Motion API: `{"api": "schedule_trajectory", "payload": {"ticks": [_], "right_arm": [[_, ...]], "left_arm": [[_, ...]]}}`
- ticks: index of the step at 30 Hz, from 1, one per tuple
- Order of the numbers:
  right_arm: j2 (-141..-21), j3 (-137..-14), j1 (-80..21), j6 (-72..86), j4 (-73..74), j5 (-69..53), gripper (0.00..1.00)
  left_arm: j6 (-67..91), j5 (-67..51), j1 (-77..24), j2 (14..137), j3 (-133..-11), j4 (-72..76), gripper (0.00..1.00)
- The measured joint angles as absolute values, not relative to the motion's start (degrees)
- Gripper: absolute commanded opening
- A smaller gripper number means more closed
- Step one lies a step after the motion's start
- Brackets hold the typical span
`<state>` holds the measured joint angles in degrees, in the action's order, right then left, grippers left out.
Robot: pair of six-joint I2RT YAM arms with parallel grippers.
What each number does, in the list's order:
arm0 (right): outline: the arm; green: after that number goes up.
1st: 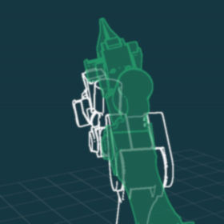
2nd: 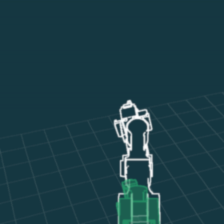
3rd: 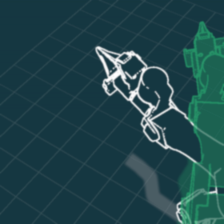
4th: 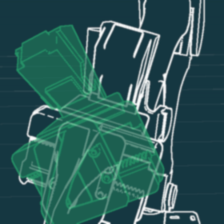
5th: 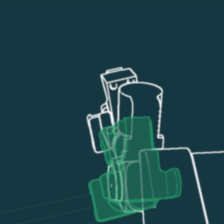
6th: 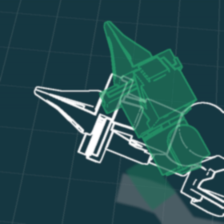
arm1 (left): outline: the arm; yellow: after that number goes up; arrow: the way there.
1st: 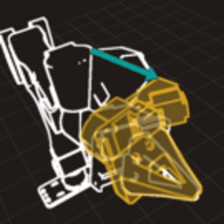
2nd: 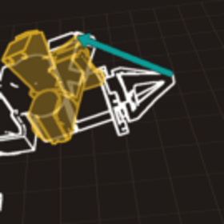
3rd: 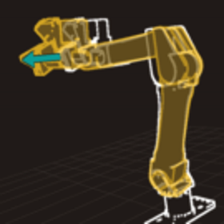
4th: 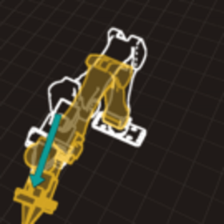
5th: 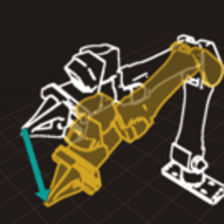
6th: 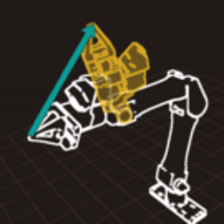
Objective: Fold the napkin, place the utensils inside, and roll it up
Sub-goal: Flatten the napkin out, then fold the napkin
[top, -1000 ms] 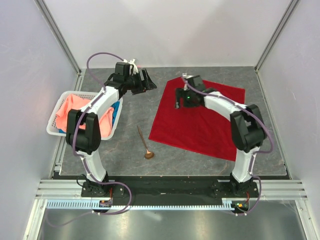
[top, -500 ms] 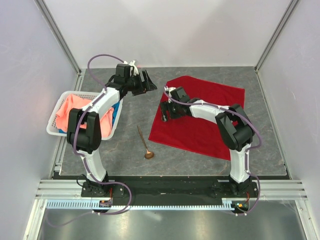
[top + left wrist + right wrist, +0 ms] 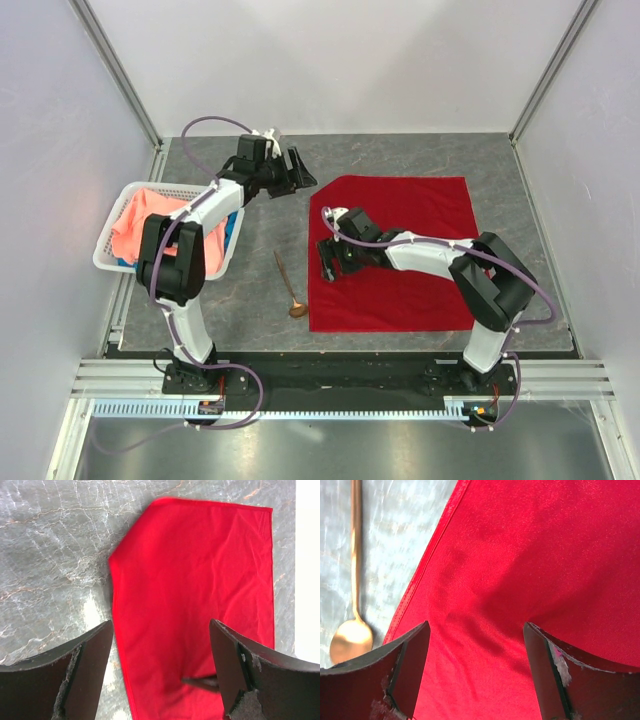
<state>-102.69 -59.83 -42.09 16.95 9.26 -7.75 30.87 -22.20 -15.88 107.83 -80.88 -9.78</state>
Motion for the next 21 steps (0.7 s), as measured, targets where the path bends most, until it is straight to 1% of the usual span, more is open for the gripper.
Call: {"api": "schedule_trajectory", "payload": {"ticks": [3, 7, 10, 16, 21], "right_arm": [[-101.2, -58.7, -43.5, 17.8, 10.6, -7.8, 0.85], [-98.1, -58.5, -44.6, 19.0, 13.5, -8.4, 0.86], [-93.5, -58.5, -44.7, 19.9, 14.5, -8.7, 0.87], [-85.9, -58.5, -44.6, 21.1, 14.6, -8.7, 0.88], [-85.4, -58.5, -44.6, 21.5, 15.4, -7.6, 0.88]], "left_arm": [[31.1, -21.0, -16.7, 110.2, -80.9, -8.9, 0.79], [31.2, -19.1, -18.1, 115.2, -81.6, -9.6, 0.79], [31.3, -16.7, -18.9, 117.4, -81.7, -11.0, 0.79], [32.3, -14.8, -19.4, 117.8, -81.3, -9.9, 0.78], [33.3, -14.8, -19.3, 117.9, -80.6, -8.6, 0.74]]}}
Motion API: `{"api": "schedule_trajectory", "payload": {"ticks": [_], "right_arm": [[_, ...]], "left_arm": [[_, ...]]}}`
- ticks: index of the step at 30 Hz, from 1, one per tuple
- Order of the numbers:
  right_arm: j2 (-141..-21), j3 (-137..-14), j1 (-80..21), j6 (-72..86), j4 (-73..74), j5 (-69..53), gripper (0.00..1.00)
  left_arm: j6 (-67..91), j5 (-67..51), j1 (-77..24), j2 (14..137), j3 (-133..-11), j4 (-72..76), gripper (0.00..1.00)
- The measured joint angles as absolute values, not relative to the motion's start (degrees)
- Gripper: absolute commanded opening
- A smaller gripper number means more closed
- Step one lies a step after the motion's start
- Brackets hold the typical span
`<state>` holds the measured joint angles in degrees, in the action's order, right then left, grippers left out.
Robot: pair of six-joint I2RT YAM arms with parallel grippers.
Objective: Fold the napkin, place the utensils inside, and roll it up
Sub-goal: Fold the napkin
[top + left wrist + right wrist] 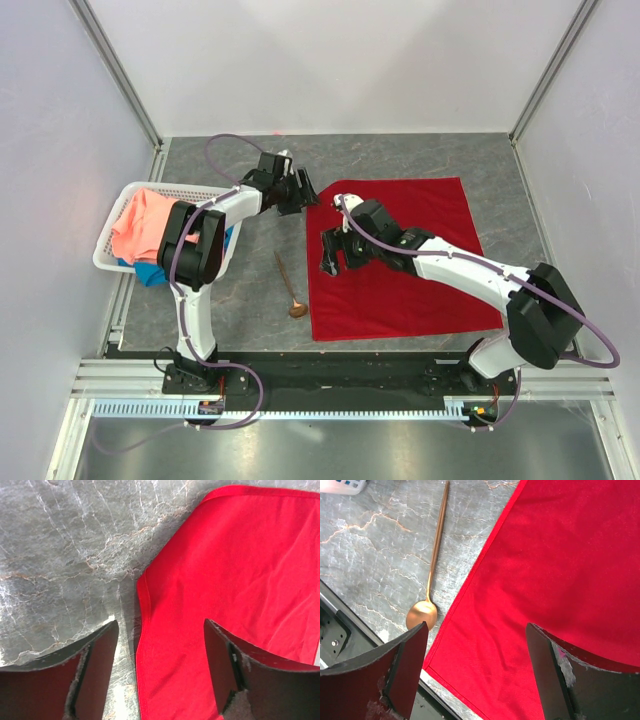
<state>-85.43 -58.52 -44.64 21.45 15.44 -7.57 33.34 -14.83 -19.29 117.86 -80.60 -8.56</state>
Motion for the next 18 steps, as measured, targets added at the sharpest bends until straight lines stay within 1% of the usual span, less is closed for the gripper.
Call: {"api": "schedule_trajectory", "payload": {"ticks": [6, 9, 10, 12, 18], "right_arm": [[-85.4, -58.5, -44.6, 22.3, 15.8, -7.1, 0.88], [-84.9, -58.5, -44.6, 22.5, 16.2, -6.8, 0.88], [-84.8, -58.5, -44.6, 22.6, 16.3, -6.7, 0.88], [-84.2, -58.5, -44.6, 22.7, 16.4, -6.6, 0.88], [-83.4, -58.5, -44.6, 22.7, 16.4, -6.6, 0.88]], "left_arm": [[34.2, -14.8, -19.2, 119.1, -81.2, -8.2, 0.73], [34.5, -14.7, -19.2, 120.2, -82.3, -9.0, 0.69], [34.5, -14.6, -19.2, 120.4, -82.7, -9.2, 0.65], [34.6, -14.6, -19.2, 120.6, -83.1, -9.5, 0.63], [34.6, -15.2, -19.2, 120.8, -84.1, -9.7, 0.61]]}}
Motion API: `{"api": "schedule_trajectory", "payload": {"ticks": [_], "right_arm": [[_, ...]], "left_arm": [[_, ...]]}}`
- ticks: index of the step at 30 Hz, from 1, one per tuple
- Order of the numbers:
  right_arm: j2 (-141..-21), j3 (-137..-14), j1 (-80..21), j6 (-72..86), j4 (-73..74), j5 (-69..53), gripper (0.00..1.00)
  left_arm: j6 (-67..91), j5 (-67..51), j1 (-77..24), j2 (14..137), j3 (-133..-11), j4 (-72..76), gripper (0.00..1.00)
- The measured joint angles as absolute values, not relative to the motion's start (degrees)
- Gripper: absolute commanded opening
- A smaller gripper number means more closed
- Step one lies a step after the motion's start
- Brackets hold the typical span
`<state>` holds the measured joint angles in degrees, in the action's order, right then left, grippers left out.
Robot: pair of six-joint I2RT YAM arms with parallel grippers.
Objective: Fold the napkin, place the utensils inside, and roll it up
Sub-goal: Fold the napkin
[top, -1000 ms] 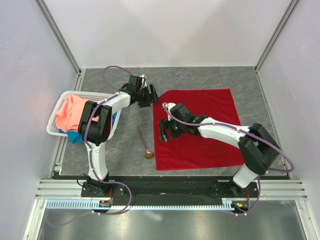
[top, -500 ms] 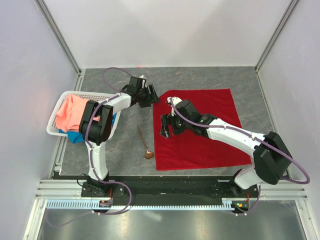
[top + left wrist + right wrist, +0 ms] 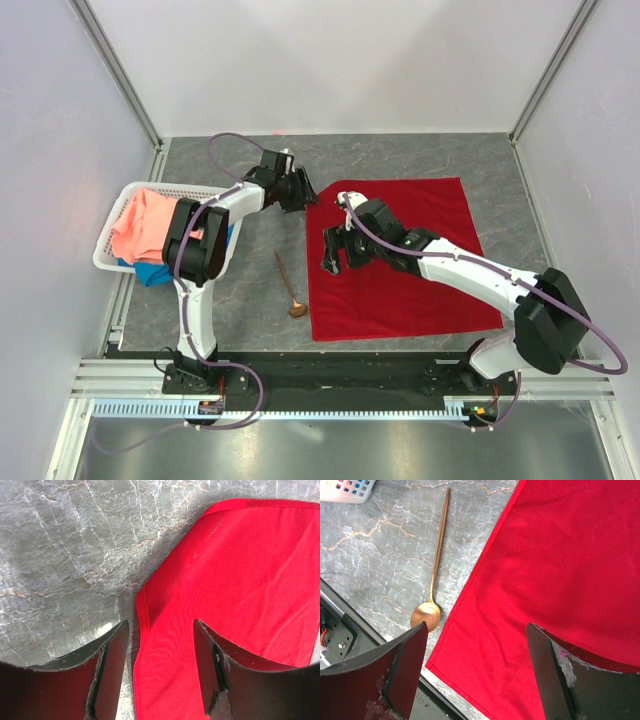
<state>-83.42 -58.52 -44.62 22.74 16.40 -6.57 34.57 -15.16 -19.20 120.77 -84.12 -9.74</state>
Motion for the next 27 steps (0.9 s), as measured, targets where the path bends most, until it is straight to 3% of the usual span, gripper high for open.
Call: {"api": "schedule_trajectory", "payload": {"ticks": [6, 16, 19, 20, 22, 23, 26, 27], "right_arm": [[-82.7, -58.5, -44.6, 22.7, 16.8, -6.4, 0.89], [-79.9, -58.5, -44.6, 22.7, 17.5, -5.8, 0.89], [-78.8, -58.5, -44.6, 22.7, 17.9, -5.5, 0.89], [-78.4, -58.5, -44.6, 22.7, 17.9, -5.4, 0.89], [-77.5, -58.5, -44.6, 22.7, 18.0, -5.1, 0.89], [-77.1, -58.5, -44.6, 22.7, 18.0, -5.0, 0.89], [-76.6, -58.5, -44.6, 22.7, 18.0, -4.7, 0.89], [-76.6, -58.5, -44.6, 22.7, 18.1, -4.6, 0.89]], "left_arm": [[34.5, -14.9, -19.8, 122.3, -86.5, -11.2, 0.55], [34.1, -9.0, -22.5, 122.3, -87.8, -13.5, 0.64], [34.1, -7.7, -22.7, 122.4, -88.1, -14.8, 0.52], [34.1, -7.6, -22.6, 122.4, -88.2, -14.9, 0.41], [34.2, -7.5, -22.6, 122.4, -88.5, -15.0, 0.29], [34.2, -7.5, -22.6, 122.4, -88.5, -14.9, 0.17], [34.0, -8.0, -22.5, 122.4, -88.4, -14.2, 0.02], [34.0, -8.2, -22.5, 122.4, -88.1, -13.6, 0.02]]}}
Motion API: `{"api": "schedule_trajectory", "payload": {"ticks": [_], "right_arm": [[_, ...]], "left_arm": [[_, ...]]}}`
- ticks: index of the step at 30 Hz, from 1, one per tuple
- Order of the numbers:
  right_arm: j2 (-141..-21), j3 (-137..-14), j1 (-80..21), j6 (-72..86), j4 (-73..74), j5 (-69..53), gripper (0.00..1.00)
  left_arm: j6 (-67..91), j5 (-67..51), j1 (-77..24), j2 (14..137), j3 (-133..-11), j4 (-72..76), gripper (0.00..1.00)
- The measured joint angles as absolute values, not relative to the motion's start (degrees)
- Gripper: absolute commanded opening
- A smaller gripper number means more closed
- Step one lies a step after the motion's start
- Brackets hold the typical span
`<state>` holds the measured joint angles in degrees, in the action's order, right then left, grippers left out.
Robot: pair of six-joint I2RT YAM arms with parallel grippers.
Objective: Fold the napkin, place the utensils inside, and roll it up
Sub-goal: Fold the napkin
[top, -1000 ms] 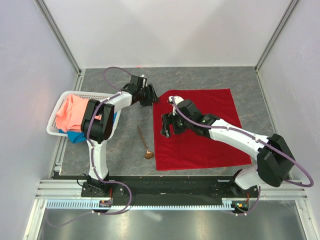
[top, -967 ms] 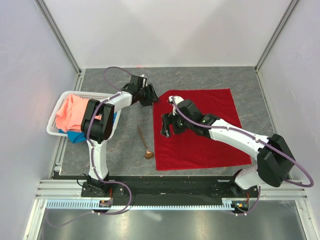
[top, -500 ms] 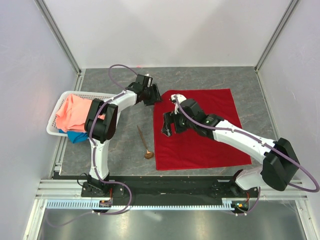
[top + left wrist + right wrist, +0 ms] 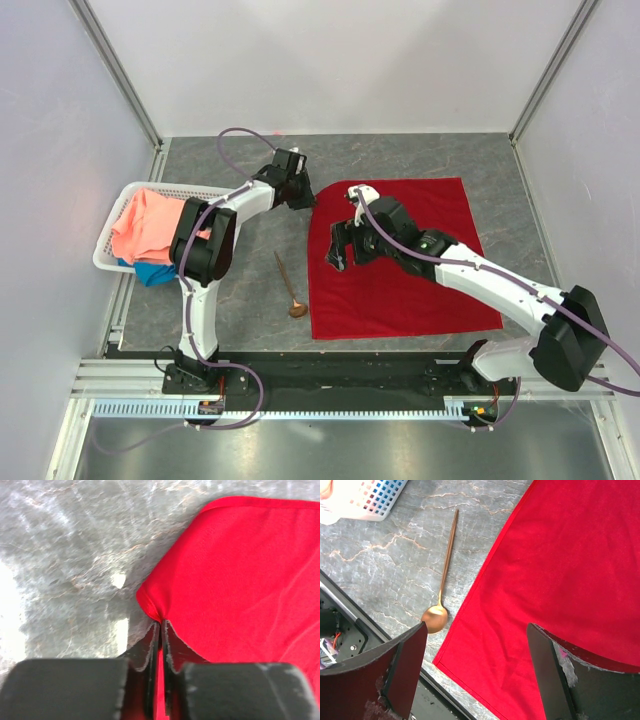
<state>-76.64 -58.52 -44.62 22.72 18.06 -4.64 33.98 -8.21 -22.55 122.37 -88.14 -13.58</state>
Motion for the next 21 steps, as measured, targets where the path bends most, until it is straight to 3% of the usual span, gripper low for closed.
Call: {"api": "schedule_trajectory", "payload": {"ticks": [8, 18, 19, 21], "right_arm": [[-75.9, -58.5, -44.6, 23.1, 19.6, 0.1, 0.91], [-67.5, -57.0, -36.4, 29.7, 23.3, 14.2, 0.93], [-66.7, -56.5, -33.2, 30.4, 23.8, 15.0, 0.94], [-65.5, -55.6, -30.2, 31.1, 24.5, 16.2, 0.95]], "left_arm": [[30.1, -8.3, -27.2, 120.1, -84.6, -7.8, 0.02], [23.7, -1.9, -46.1, 112.2, -77.0, 0.3, 0.04], [23.4, -1.6, -47.6, 112.2, -76.4, 0.4, 0.08], [23.0, -1.5, -49.8, 112.2, -75.2, 0.5, 0.39]]}}
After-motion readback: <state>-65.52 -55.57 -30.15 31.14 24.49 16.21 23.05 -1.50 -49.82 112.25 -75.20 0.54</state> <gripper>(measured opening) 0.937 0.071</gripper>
